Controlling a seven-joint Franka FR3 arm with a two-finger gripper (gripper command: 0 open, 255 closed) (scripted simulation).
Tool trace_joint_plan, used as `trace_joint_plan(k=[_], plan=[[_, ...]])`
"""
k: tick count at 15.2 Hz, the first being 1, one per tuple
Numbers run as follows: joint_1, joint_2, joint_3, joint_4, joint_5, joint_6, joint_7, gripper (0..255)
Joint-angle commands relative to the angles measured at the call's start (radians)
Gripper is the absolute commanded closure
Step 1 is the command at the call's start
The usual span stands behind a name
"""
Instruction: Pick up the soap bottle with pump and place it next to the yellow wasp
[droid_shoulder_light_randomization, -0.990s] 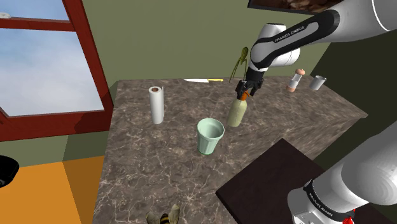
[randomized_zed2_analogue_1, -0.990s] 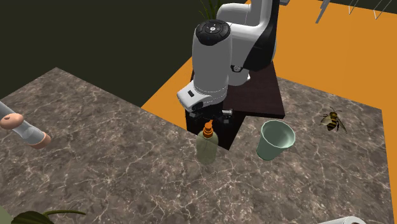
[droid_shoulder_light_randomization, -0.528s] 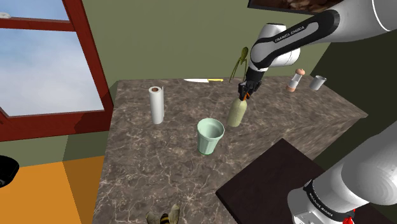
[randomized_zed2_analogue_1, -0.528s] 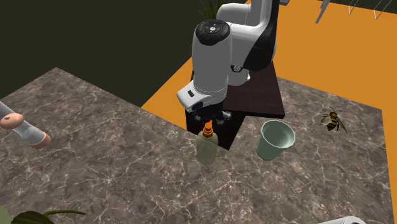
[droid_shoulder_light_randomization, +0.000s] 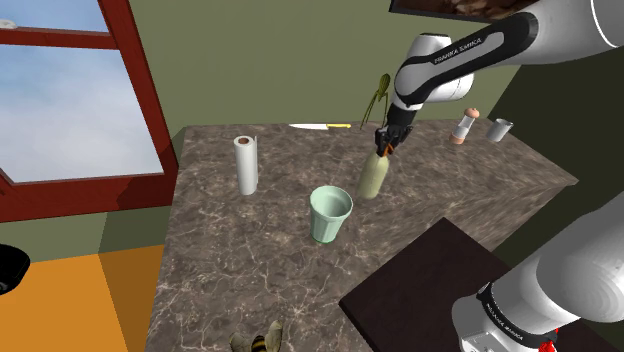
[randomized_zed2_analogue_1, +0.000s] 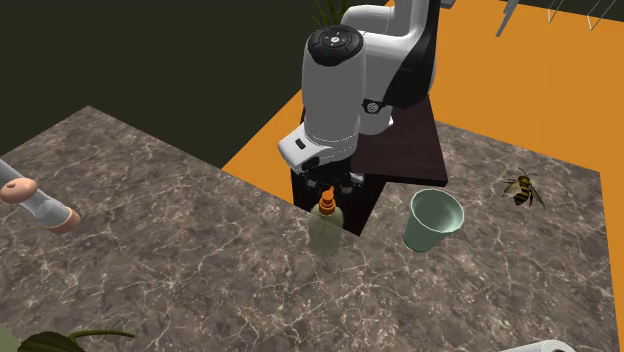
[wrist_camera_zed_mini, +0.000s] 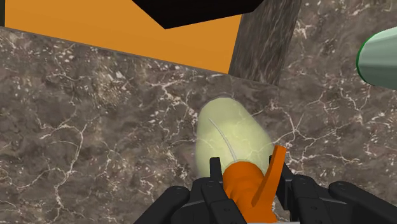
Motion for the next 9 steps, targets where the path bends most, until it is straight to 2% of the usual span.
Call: trace_joint_plan(k=[1,9], plan=[[0.000,-0.013,0.000,0.010,-0.003,-0.023,0.002,255],[-0.001,-0.074,0.001,0.060,-0.014,-0.133,0.012,255]])
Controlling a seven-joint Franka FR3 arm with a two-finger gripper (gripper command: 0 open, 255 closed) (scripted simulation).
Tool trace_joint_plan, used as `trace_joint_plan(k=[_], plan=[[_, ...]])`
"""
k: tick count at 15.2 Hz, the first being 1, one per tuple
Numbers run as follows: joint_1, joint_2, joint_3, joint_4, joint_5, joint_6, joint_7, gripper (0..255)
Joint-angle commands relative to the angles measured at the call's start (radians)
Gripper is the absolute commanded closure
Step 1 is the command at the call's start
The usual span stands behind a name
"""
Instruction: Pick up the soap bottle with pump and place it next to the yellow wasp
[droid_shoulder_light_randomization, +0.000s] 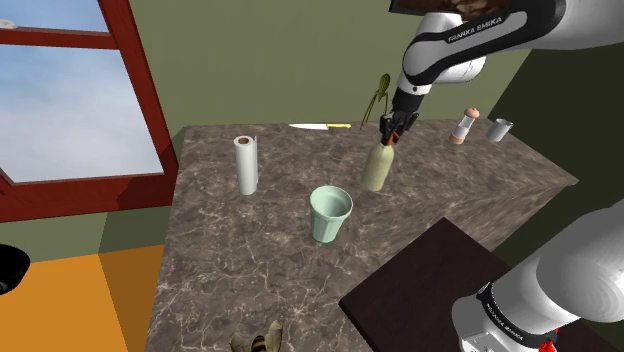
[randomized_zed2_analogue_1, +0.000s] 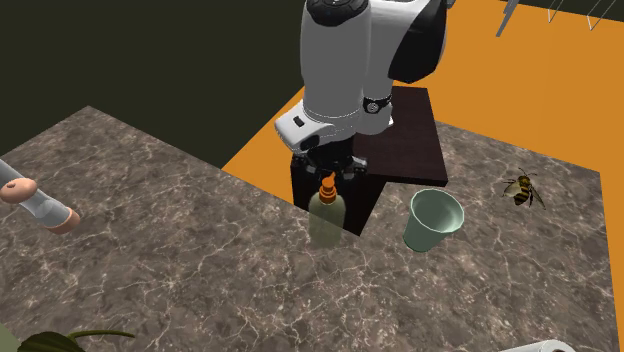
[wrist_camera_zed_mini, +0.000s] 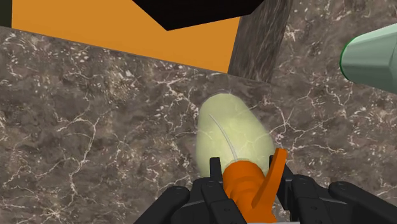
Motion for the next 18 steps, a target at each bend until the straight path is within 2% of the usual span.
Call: trace_joint_plan(k=[1,18], plan=[[0.001,-0.013,0.001,0.017,-0.002,-0.030,0.004,255],[0.000,-0.091,0.006,0.171,-0.013,-0.262,0.016,255]])
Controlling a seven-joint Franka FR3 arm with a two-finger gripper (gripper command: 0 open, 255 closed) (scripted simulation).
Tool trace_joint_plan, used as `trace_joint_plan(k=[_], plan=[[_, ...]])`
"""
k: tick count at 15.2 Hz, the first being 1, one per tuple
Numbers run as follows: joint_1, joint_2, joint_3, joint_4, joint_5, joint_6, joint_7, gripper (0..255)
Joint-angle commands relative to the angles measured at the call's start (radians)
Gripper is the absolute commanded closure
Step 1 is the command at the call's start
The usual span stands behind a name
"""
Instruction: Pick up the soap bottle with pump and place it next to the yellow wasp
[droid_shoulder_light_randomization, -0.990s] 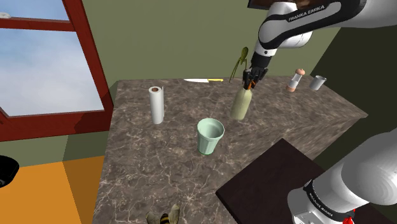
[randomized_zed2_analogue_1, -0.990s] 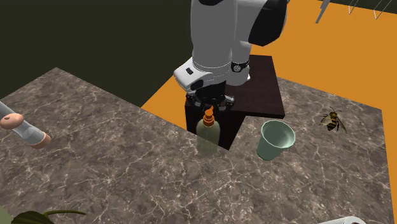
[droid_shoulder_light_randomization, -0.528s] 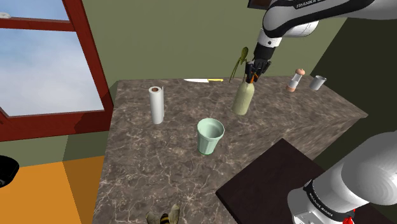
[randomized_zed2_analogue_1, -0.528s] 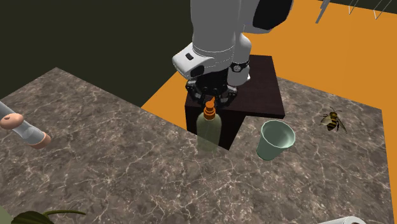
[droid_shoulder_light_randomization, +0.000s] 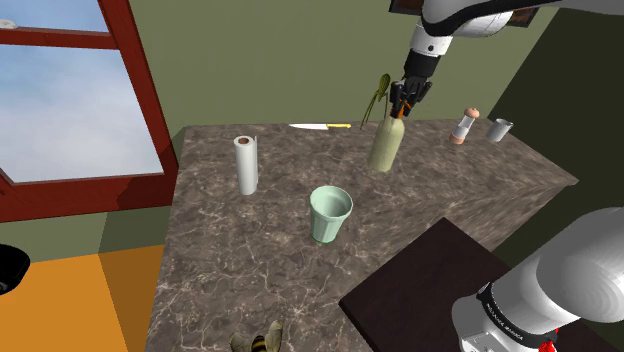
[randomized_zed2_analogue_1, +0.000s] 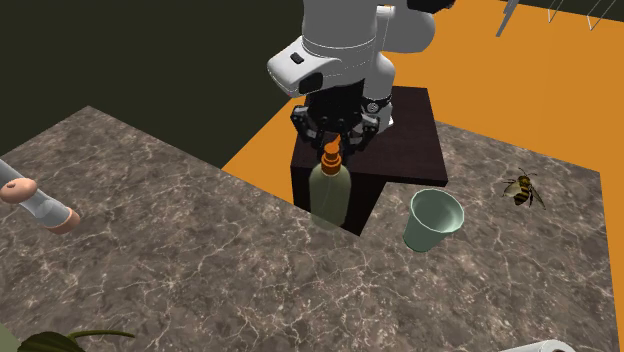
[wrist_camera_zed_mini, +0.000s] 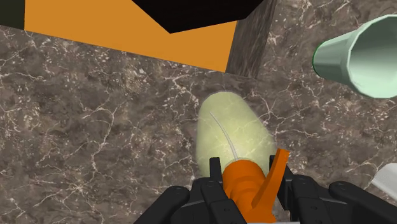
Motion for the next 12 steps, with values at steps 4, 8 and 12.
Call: trace_joint_plan(k=[4,8,12], plan=[[-0.001,-0.012,0.000,0.056,-0.002,-0.068,0.000,255],[0.000,-0.018,0.001,0.104,-0.002,-0.122,0.002,255],[0.000,-0.020,0.001,0.156,-0.002,-0.176,0.003,255]])
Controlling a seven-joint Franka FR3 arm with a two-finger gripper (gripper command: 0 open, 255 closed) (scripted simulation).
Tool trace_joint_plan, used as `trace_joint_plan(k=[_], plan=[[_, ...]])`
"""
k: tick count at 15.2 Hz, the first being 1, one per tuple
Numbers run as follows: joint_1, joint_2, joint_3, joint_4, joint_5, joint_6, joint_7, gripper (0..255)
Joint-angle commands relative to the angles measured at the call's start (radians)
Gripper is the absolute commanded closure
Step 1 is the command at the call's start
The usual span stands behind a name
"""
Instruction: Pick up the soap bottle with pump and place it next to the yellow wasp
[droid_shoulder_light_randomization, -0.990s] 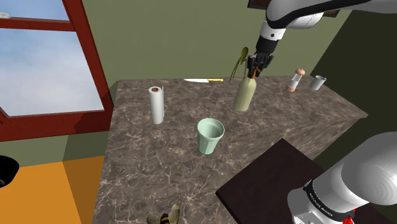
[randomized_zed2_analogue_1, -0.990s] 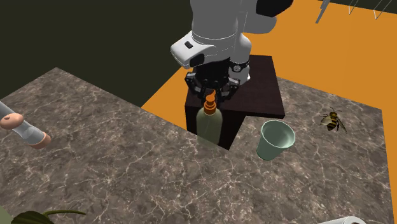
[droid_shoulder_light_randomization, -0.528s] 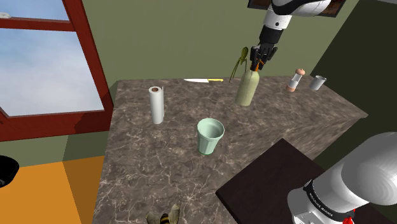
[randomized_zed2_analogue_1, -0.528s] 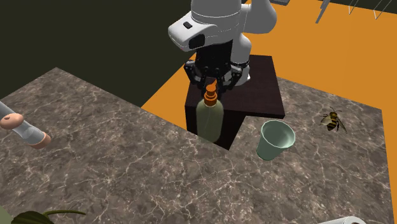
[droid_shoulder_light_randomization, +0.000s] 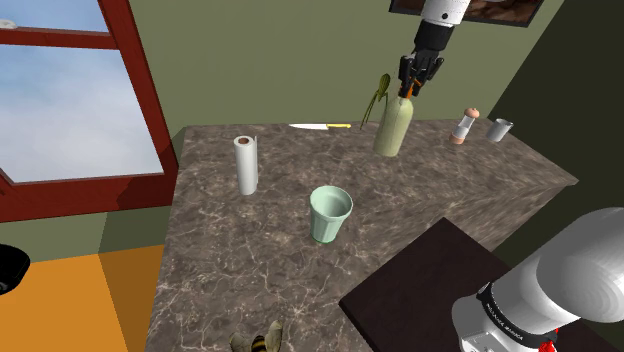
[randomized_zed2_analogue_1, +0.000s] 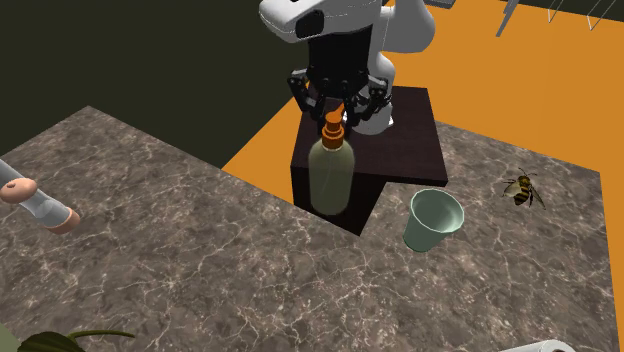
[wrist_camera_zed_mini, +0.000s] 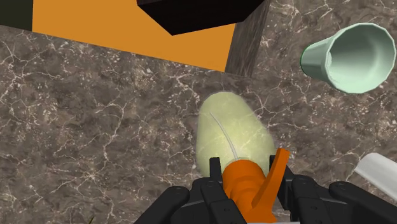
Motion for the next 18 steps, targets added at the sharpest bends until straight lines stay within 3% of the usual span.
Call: trace_joint_plan(k=[1,18], plan=[[0.000,0.003,0.000,0.031,0.000,-0.028,0.000,255],[0.002,0.036,0.000,0.288,0.004,-0.252,0.002,255]])
